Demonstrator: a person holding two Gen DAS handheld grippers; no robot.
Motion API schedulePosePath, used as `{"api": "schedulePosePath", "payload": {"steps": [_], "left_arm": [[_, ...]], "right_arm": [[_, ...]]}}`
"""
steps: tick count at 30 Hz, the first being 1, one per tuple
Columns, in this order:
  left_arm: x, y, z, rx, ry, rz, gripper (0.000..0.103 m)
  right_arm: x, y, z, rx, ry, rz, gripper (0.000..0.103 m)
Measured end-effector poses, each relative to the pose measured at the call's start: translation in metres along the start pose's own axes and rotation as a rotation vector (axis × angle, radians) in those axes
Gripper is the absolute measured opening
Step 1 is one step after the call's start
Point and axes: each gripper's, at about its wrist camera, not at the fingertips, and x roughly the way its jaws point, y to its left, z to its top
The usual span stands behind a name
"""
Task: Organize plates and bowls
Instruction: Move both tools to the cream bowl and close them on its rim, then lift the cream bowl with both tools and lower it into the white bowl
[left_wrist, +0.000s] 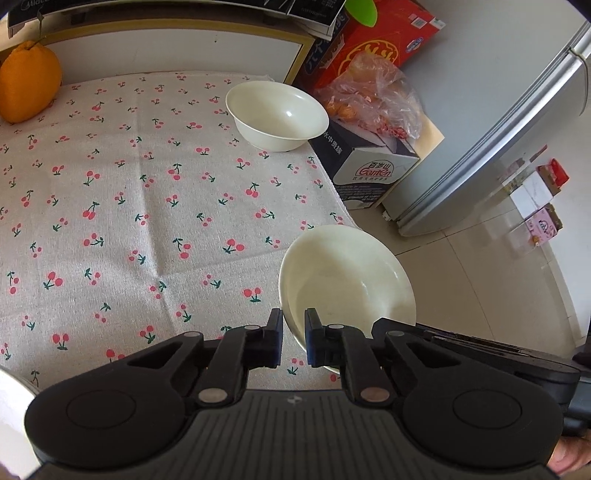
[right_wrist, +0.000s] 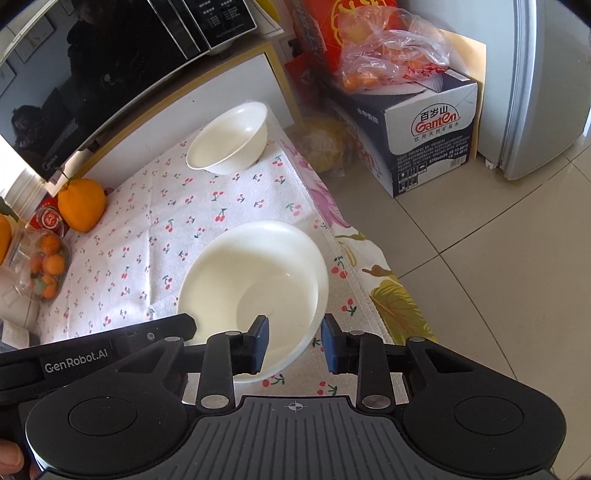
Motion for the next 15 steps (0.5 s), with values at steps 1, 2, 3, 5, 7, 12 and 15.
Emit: {"api": "schedulePosePath", "payload": {"steps": [1,2,3,5,7,12,15], "left_arm": [[0.001,0.002,0.000,-0.008,0.001,-0.002,0.010],[0.001,0.004,0.000,-0.014,0.002,-0.004,0.009],[0.001,0.004,0.000,-0.017,0.001,-0.007,0.008],[0.000,0.005,-0.001,-0.019,-0.004,-0.017,0.008],[-0.001,0.006,-0.001,-0.036,-0.014,-0.036,0.008],[0.006,0.016,0.000,-0.114,0.025,-0.083,0.015],[0.006,0.010,0.000,-0.070,0.017,-0.055,0.012]], "right_arm": [[0.000,-0.001,0.000,0.003,-0.001,-0.001,0.019],[0.000,-0.001,0.000,0.007,-0.003,-0.001,0.016],[-0.001,-0.002,0.000,0.007,-0.004,-0.001,0.016],[0.000,-0.002,-0.001,0.002,-0.002,-0.008,0.015],[0.002,-0.002,-0.001,0.001,0.006,-0.015,0.015],[0.002,-0.001,-0.002,-0.009,0.004,-0.016,0.012],[0.000,0.002,-0.002,-0.022,-0.001,-0.015,0.013]]}}
